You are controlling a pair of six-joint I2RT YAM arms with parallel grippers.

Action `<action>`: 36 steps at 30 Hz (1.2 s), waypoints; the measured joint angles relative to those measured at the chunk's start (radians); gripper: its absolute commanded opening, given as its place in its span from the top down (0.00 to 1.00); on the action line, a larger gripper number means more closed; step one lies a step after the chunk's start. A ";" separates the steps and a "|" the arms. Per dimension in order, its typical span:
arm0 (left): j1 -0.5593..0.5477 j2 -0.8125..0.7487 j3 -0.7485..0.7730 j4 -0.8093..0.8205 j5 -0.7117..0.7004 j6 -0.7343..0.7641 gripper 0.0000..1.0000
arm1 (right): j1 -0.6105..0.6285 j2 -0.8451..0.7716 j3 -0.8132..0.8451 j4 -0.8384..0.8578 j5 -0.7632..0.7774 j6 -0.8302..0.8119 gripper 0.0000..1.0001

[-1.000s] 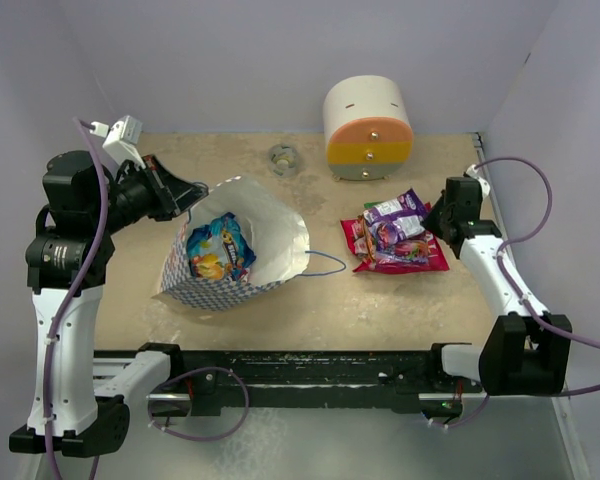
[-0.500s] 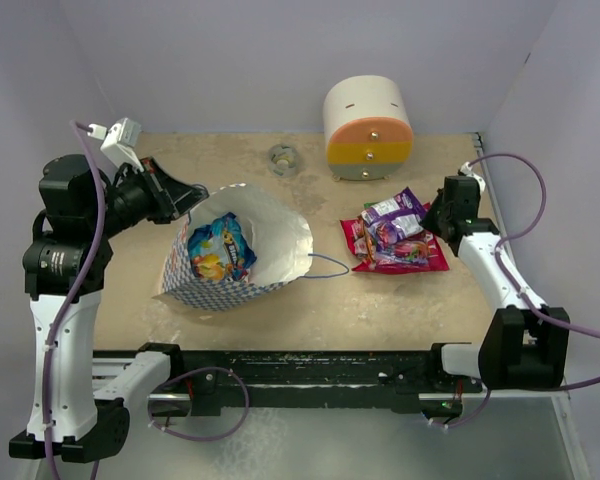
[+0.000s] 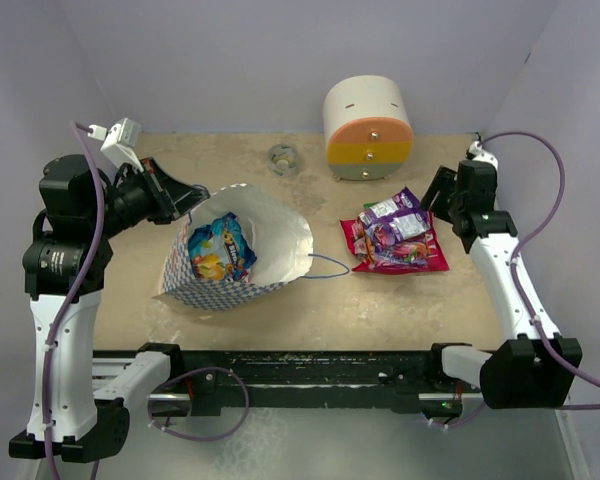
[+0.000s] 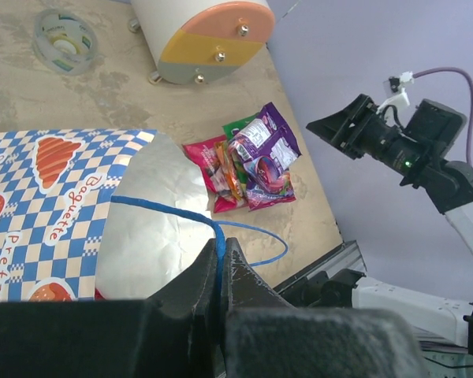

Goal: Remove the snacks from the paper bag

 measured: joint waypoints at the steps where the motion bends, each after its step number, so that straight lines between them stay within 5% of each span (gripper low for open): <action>1: 0.000 0.002 0.000 -0.003 -0.001 -0.006 1.00 | 0.000 -0.005 0.022 -0.010 0.000 -0.013 0.30; 9: 0.000 0.046 0.059 -0.069 -0.088 -0.014 1.00 | 0.035 -0.008 0.155 -0.091 -0.013 -0.070 0.26; 17: 0.000 0.039 0.074 -0.055 -0.154 -0.014 1.00 | 0.457 0.073 0.207 -0.072 -0.212 -0.032 0.24; 24: 0.000 0.032 0.071 -0.023 -0.159 -0.008 1.00 | 0.506 0.220 0.176 -0.005 -0.412 0.106 0.26; 31: 0.000 0.054 0.071 0.008 -0.164 0.014 1.00 | 0.557 0.303 0.159 0.006 -0.509 0.182 0.46; 36: 0.000 0.085 0.079 0.037 -0.172 0.048 1.00 | 0.591 0.331 0.151 0.009 -0.575 0.200 0.75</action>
